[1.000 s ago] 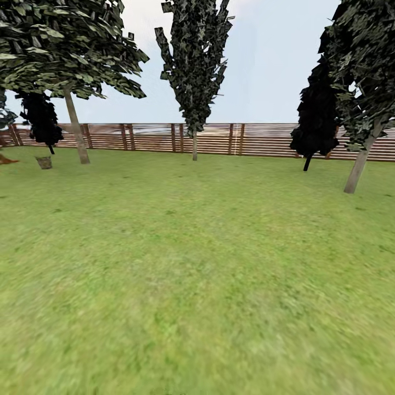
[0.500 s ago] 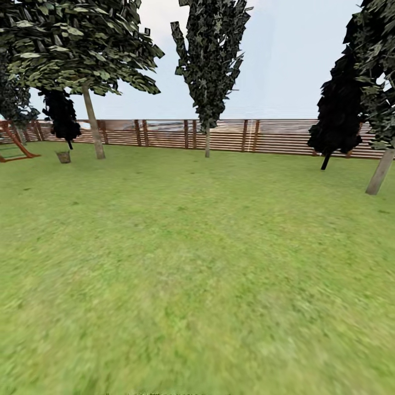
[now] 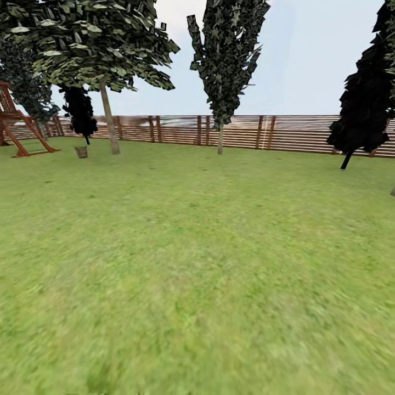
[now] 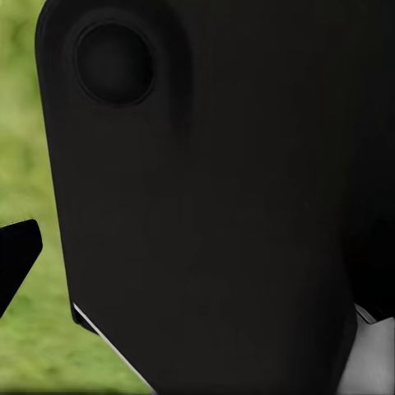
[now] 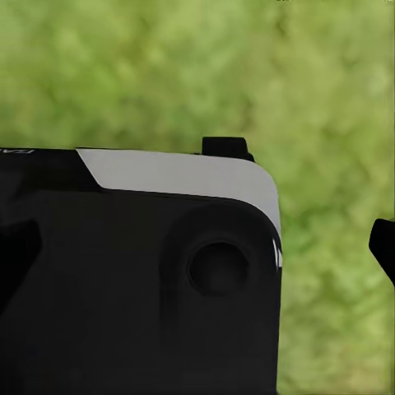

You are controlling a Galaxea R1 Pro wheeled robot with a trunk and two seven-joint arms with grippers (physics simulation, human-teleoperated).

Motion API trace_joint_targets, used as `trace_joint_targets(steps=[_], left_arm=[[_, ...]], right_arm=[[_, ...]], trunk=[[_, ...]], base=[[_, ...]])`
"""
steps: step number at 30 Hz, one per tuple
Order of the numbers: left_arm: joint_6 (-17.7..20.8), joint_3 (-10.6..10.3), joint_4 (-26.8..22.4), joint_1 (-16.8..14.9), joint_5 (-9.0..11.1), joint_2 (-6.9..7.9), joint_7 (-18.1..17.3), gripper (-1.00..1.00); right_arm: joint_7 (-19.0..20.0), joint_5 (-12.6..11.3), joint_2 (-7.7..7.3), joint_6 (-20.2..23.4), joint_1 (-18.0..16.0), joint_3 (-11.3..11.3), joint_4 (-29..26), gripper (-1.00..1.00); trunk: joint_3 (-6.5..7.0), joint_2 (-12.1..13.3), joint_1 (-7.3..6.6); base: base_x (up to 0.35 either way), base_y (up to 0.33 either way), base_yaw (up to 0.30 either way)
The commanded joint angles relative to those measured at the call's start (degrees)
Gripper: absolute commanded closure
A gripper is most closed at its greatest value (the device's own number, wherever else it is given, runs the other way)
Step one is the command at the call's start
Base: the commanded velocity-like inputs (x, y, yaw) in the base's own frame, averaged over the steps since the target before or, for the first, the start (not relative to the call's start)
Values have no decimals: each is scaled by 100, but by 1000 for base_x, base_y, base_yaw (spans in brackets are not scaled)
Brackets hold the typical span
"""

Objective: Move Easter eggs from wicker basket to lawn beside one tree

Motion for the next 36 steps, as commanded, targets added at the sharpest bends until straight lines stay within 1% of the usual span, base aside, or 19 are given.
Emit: trace_joint_targets(steps=[1,36], left_arm=[[-7,5,-4,-1,9,0,-12,-100],[-7,5,-6,1,10,0,-12,-100]], right_arm=[[-3,4,0,-19,-3,3,4,-100],[-3,4,17,-19,-3,3,13,-100]], trunk=[[-12,-2,0],[-268,-2,0]], base=[[0,0,169],[0,0,171]])
